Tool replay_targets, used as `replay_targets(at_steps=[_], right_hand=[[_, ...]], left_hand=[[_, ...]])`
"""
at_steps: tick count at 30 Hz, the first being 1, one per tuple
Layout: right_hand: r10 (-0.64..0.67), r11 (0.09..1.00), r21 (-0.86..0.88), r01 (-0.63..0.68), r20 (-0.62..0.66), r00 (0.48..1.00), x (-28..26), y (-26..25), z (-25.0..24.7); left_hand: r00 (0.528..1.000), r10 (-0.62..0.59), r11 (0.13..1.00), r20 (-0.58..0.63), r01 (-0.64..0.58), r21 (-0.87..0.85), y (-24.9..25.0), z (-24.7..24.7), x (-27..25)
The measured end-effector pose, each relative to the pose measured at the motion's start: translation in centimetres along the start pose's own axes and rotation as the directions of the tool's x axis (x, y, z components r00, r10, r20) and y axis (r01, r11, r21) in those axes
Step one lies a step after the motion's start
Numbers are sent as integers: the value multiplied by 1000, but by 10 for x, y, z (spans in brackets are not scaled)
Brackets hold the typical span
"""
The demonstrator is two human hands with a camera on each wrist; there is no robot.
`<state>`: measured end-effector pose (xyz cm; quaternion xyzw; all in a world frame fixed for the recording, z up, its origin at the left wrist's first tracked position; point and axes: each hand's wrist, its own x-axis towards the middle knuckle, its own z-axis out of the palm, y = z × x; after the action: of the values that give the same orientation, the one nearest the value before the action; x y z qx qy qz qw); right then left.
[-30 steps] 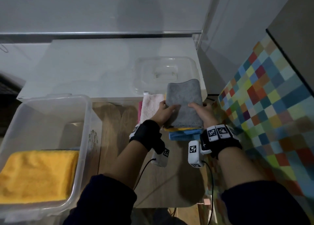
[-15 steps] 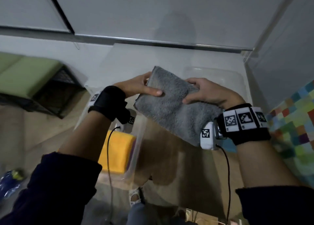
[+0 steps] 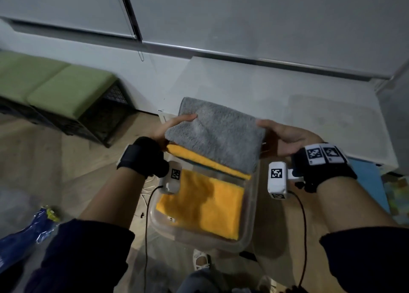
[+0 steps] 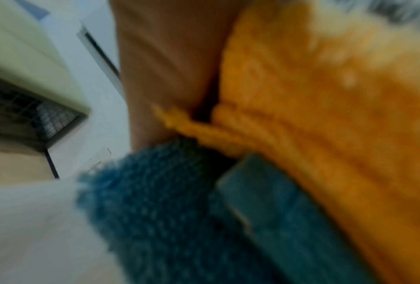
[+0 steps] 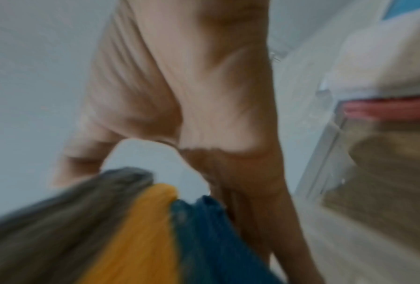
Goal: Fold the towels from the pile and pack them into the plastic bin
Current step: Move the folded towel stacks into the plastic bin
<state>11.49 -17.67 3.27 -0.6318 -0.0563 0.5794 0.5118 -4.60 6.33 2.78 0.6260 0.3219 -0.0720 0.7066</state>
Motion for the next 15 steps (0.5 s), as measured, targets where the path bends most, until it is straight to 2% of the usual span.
replay_targets(at_steps=[2, 4, 6, 9, 12, 14, 15], right_hand=[[-10, 994, 108, 10, 1, 1000, 6, 4, 6], [43, 993, 111, -41, -14, 999, 12, 5, 18], [132, 991, -17, -136, -144, 981, 25, 5, 28], [201, 931, -222, -290, -351, 915, 44, 4, 43], [128, 859, -396, -324, -446, 886, 55, 0, 54], [75, 784, -516, -343, -471, 879, 60, -1, 59], [41, 714, -601, -359, -476, 879, 60, -1, 64]], left_hand=[[999, -27, 999, 20, 28, -47, -5, 1, 5], [996, -78, 996, 39, 79, -31, -8, 5, 9], [986, -163, 987, 26, 163, 11, -12, 6, 16], [967, -251, 967, 35, 249, 58, -15, 10, 29], [958, -284, 953, -39, 287, 96, -17, 19, 41], [954, -289, 945, -85, 298, 135, -19, 26, 52], [950, -300, 937, -92, 311, 159, -19, 29, 56]])
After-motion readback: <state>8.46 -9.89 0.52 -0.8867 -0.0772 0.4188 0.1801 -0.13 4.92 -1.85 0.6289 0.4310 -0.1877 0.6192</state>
